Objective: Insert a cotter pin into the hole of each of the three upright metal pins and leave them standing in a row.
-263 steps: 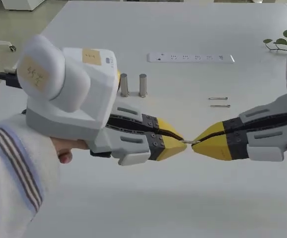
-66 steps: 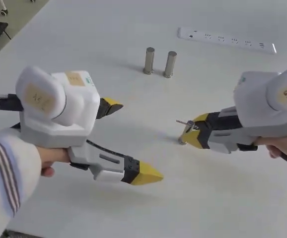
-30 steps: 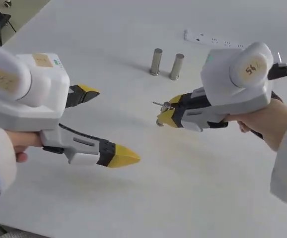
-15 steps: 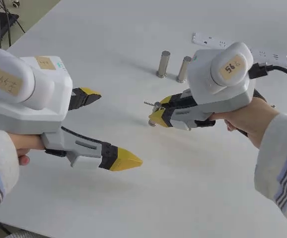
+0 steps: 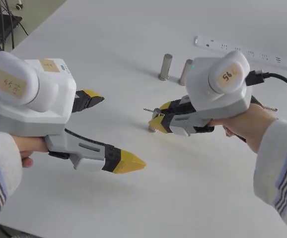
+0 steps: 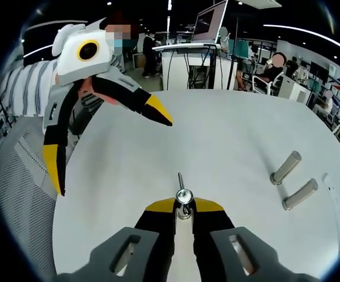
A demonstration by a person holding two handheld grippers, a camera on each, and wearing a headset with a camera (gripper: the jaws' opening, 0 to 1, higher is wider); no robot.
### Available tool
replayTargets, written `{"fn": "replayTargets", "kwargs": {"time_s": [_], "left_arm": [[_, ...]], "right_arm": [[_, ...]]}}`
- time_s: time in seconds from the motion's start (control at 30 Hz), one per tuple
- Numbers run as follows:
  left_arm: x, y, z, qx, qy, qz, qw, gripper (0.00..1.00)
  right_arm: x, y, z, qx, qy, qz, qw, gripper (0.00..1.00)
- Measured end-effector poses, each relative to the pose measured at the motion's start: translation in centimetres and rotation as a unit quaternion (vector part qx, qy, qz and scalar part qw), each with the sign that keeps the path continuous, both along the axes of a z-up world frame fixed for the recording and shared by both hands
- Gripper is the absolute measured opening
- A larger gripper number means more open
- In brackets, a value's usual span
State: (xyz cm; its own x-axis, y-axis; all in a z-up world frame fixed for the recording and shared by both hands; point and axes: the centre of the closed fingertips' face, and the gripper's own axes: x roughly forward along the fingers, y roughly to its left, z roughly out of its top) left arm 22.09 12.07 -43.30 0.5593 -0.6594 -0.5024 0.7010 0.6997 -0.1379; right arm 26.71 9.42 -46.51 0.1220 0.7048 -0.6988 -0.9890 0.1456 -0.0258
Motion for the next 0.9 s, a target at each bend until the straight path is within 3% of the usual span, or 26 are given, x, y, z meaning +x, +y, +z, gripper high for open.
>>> {"fn": "replayTargets", "kwargs": {"time_s": [0.33,0.57,0.83,0.9], "left_arm": [[0.0,0.2,0.1,0.001,0.002,0.005,1.0,0.99],[0.1,0.3,0.4,0.002,0.001,0.01,0.9999,0.99],[-0.1,0.1,1.5,0.003,-0.005,0.012,0.9999,0.99],[-0.1,0.0,1.8,0.002,-0.007,0.013,0.9999,0.99]], "right_arm": [[0.2,0.1,0.2,0.006,0.0,-0.007,1.0,0.05],[-0.1,-0.3,0.7,0.006,-0.003,-0.01,0.9999,0.13],[-1.4,-2.4,3.2,0.044,-0.003,-0.047,0.9979,0.2],[-1.4,-3.4,3.9,0.056,-0.001,-0.077,0.9955,0.22]]}}
